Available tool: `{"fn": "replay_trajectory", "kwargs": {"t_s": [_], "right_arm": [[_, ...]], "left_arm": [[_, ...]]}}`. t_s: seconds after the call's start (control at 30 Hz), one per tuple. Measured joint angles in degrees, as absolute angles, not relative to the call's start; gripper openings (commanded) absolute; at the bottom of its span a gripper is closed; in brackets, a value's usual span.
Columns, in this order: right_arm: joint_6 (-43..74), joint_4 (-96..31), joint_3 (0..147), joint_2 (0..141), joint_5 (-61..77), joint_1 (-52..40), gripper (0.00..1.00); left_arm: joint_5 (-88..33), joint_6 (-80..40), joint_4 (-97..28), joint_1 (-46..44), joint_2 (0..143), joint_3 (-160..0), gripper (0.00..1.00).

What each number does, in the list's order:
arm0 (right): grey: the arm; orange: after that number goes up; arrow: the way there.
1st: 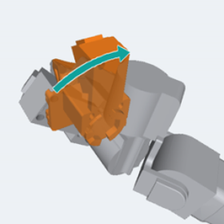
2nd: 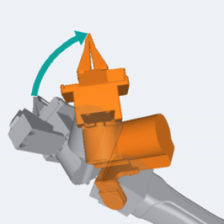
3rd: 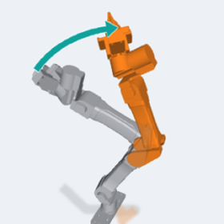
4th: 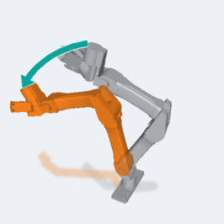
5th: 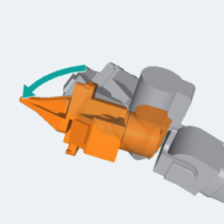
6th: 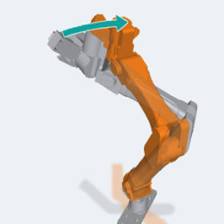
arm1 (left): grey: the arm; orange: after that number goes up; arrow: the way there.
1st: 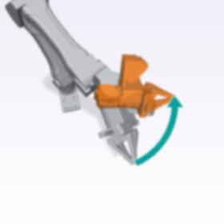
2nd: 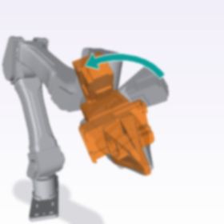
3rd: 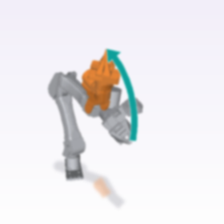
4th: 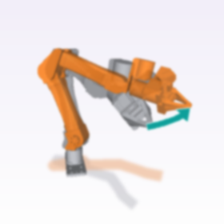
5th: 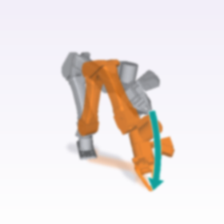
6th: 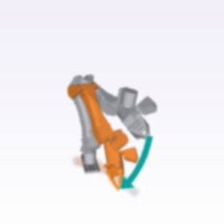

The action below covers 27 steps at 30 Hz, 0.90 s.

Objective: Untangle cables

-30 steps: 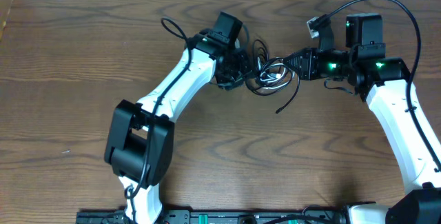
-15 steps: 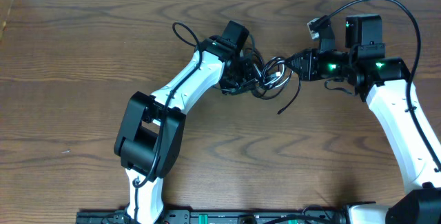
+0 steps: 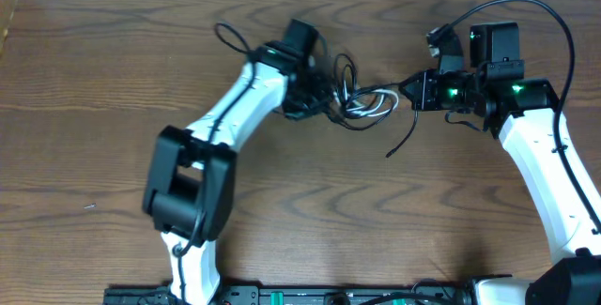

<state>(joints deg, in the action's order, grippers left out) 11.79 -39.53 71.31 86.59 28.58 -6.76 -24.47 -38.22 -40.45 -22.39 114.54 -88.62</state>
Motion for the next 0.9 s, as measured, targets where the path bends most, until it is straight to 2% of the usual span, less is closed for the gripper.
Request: {"fn": "replay_trajectory", "kwargs": {"t_s": [0.33,0.67,0.7,0.73,0.8,0.9], "right_arm": [[14.74,-41.43,71.31,94.15,25.02,-0.4,0.01],[15.11,-42.83,71.31,99.98,23.62,7.35,0.01],[15.16,-42.87,71.31,100.62,23.53,8.19,0.05],[15.33,-42.85,71.31,101.25,23.42,8.93,0.13],[15.25,-42.78,71.31,102.52,21.93,10.41,0.51],[14.83,-42.81,71.31,103.7,19.05,13.13,0.78]], "left_arm": [[-23.53,-34.02,-42.5,-12.16,96.33,-88.64,0.07],[-24.08,-31.46,-45.04,-3.42,91.83,-88.64,0.07],[-24.14,-31.31,-45.12,-3.29,91.83,-88.64,0.07],[-24.49,-31.03,-45.21,-3.36,91.83,-88.64,0.08],[-25.28,-30.3,-45.1,-3.68,91.83,-88.64,0.07],[-25.17,-29.54,-44.86,-3.99,91.61,-88.64,0.07]]}}
